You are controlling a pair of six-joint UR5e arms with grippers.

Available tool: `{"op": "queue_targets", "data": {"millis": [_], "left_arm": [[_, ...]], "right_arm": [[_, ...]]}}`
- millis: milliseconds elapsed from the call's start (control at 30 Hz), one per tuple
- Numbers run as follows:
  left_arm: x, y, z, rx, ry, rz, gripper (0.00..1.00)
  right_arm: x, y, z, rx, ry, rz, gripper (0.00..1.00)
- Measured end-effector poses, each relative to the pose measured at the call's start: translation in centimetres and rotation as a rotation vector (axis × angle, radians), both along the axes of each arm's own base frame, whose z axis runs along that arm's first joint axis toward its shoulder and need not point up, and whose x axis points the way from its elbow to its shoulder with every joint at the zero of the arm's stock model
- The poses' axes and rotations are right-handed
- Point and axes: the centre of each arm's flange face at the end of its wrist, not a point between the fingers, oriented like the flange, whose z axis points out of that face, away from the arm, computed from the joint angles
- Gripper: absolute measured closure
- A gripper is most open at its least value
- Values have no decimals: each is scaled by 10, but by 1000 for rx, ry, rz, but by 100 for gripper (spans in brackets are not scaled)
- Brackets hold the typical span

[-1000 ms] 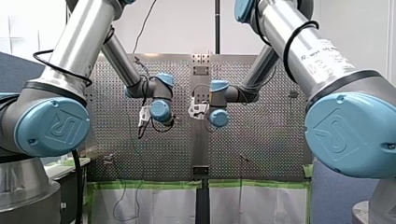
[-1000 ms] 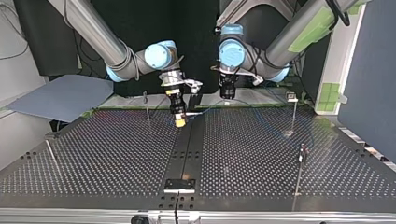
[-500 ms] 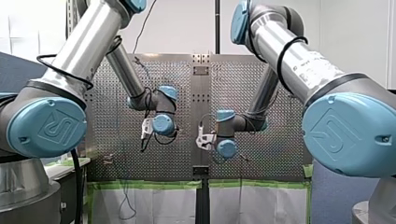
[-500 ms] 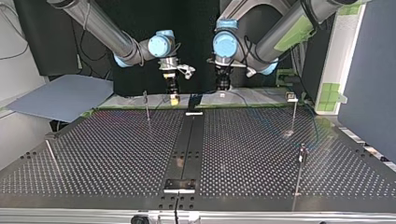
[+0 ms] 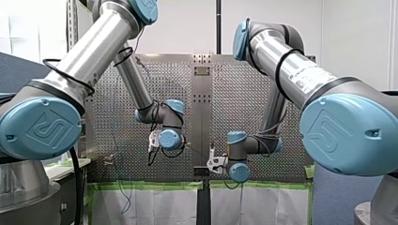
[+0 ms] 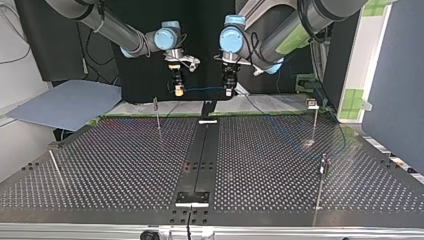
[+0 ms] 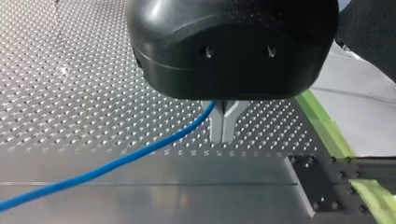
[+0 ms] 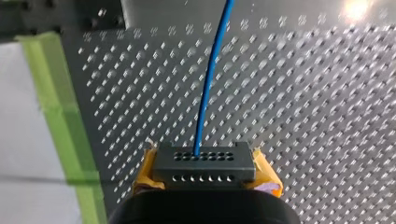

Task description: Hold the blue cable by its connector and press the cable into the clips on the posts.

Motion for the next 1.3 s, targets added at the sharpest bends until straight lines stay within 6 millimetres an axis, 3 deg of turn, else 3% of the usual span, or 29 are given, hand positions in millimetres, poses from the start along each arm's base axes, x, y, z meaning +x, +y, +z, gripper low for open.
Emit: {"op": "queue_targets", "data": {"millis": [233,433,567,833,1300], "left_arm": [[-2,-6,-23,-4,-7,-9,100],[9,-20,-34,-34,-42,-19,100],[13,-36,-40,-59,-70,-36,100],[8,-70,-56,-84,-91,-71,100],[-21,-120,-99,-13,-19,-134,100]], "right_arm": [[-33,0,-20,15,12,-6,100],[-62,7,-45,45,35,-5,100],[-81,13,-62,66,53,-4,100],[-114,18,-71,84,39,-19,100],[-162,-29,-67,56,43,-137,100]]}}
